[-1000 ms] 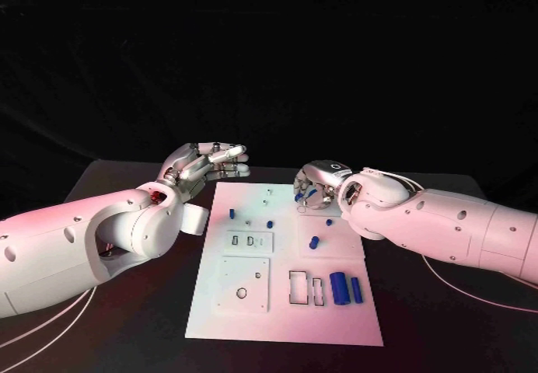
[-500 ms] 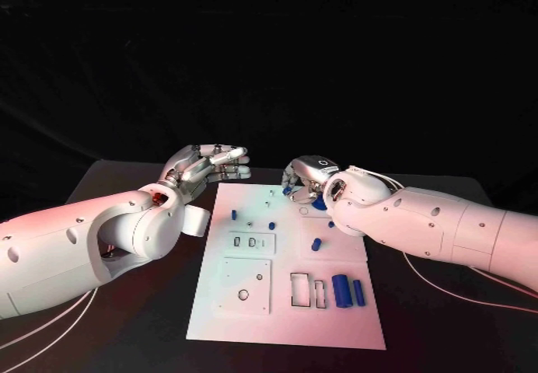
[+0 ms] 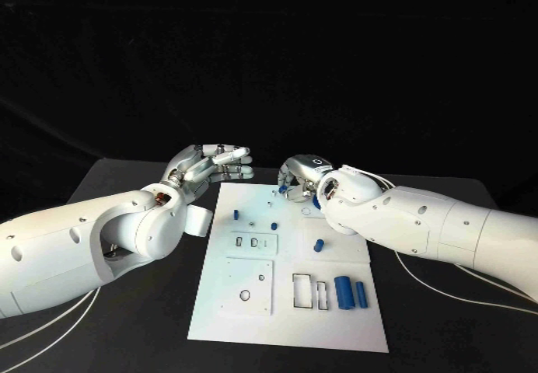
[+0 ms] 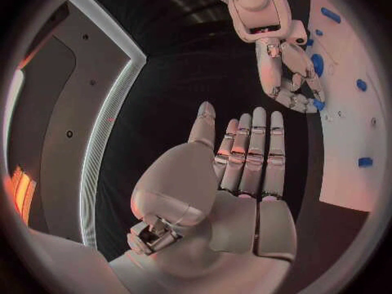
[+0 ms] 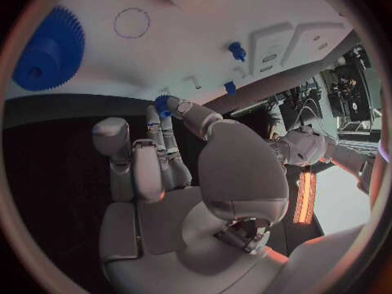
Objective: Assemble the parts on the task board
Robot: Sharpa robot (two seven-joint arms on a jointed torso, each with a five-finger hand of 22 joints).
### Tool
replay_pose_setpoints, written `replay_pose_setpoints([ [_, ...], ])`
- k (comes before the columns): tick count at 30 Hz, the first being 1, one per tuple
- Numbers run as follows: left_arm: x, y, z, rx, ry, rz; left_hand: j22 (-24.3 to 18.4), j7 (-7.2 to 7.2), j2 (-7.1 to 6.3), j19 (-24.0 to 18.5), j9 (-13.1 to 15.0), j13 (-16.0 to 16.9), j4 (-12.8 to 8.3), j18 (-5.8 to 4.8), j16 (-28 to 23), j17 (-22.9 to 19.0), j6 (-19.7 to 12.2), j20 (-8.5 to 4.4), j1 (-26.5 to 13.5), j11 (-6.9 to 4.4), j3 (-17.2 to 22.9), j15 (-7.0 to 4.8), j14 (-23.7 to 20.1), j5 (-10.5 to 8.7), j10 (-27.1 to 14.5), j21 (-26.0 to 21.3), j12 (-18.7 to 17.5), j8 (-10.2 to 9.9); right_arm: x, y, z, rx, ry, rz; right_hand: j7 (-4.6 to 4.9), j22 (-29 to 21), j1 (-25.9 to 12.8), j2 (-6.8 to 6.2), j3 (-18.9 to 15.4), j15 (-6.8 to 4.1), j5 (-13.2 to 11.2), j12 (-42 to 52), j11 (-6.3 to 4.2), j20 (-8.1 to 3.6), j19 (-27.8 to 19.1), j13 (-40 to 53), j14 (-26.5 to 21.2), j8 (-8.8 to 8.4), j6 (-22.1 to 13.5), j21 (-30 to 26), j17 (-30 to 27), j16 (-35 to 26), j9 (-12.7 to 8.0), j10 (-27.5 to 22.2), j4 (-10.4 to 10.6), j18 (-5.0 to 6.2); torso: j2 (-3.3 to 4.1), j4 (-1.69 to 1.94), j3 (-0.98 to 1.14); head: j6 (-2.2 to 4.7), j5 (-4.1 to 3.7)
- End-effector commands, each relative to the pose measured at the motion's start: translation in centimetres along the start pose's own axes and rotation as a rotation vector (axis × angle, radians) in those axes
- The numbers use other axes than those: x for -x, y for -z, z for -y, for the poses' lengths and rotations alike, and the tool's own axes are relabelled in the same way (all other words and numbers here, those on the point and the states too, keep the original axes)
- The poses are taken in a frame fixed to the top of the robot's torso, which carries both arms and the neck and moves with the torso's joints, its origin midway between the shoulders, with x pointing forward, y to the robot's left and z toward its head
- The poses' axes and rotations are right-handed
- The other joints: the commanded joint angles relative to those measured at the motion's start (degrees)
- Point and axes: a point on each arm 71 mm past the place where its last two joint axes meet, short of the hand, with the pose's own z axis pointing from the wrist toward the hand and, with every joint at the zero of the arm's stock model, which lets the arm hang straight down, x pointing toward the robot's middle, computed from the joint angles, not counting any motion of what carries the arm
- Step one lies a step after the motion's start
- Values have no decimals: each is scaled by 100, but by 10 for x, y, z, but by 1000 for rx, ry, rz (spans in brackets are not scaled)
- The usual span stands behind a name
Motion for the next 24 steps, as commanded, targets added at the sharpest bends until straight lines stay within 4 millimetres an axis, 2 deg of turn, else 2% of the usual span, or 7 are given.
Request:
replay_pose_setpoints([
  [1, -3, -1, 2, -13, 11, -19, -5, 0, 34, -20, 5, 2, -7, 71, -20, 6, -22, 31, 1, -4, -21, 20, -39, -23, -26, -29, -19, -16, -1, -1, -2, 8, -1, 2, 8, 2, 16, -27, 44, -22, -4, -30, 26, -14, 26, 5, 179, 37, -35, 28, 8, 30, -1, -11, 5, -85, 16, 22, -1, 36, 28],
  [5, -3, -1, 2, -13, 10, -19, -5, 0, 34, -20, 5, 2, -7, 71, -20, 6, -22, 31, 1, -4, -21, 20, -39, -23, -26, -29, -19, -16, -1, -2, -4, 9, -1, 0, 8, 2, 16, -27, 44, -22, -4, -30, 26, -14, 26, 5, 179, 37, -35, 28, 8, 30, -1, -11, 5, -85, 15, 28, -7, 42, 25],
  [8, -3, -1, 3, -14, 10, -19, -5, 0, 34, -20, 5, 2, -7, 71, -20, 6, -22, 31, 1, -4, -21, 20, -39, -23, -26, -29, -19, -16, -2, -4, -4, 8, 1, -2, 13, 2, 14, -40, 55, -19, -8, -38, 31, -12, 19, 3, 176, 34, -49, 28, -3, 29, 7, -22, 8, -84, 19, 18, -10, 39, 41],
  [13, -4, -2, 4, -17, 11, -23, -5, 0, 34, -20, 5, 2, -7, 71, -20, 6, -22, 31, 1, -4, -21, 20, -39, -23, -26, -29, -19, -16, -3, -7, -5, 5, 1, -5, 15, 9, 10, -44, 58, -17, -9, -41, 34, -10, 21, 3, 176, 32, -54, 32, -2, 31, 9, -27, 11, -86, 33, 24, -7, 33, 49],
  [18, -5, -3, 6, -20, 10, -25, -5, 0, 34, -20, 5, 2, -7, 71, -20, 6, -22, 31, 1, -4, -21, 20, -39, -23, -26, -29, -19, -16, -5, -8, -7, 9, -2, -5, 17, 14, 7, -50, 63, -15, -10, -45, 36, -8, 20, 1, 175, 29, -62, 35, -4, 32, 12, -34, 13, -86, 25, 13, -2, 15, 86],
  [24, -5, -3, 7, -23, 9, -26, -5, 0, 34, -20, 5, 2, -7, 71, -20, 6, -22, 31, 1, -4, -21, 20, -39, -23, -26, -29, -19, -16, -6, -9, -9, 11, -3, -6, 19, 9, 6, -54, 68, -13, -9, -47, 38, -7, 15, 0, 177, 27, -68, 32, 8, 38, 15, -39, 14, -85, 24, 8, -7, 9, 100],
])
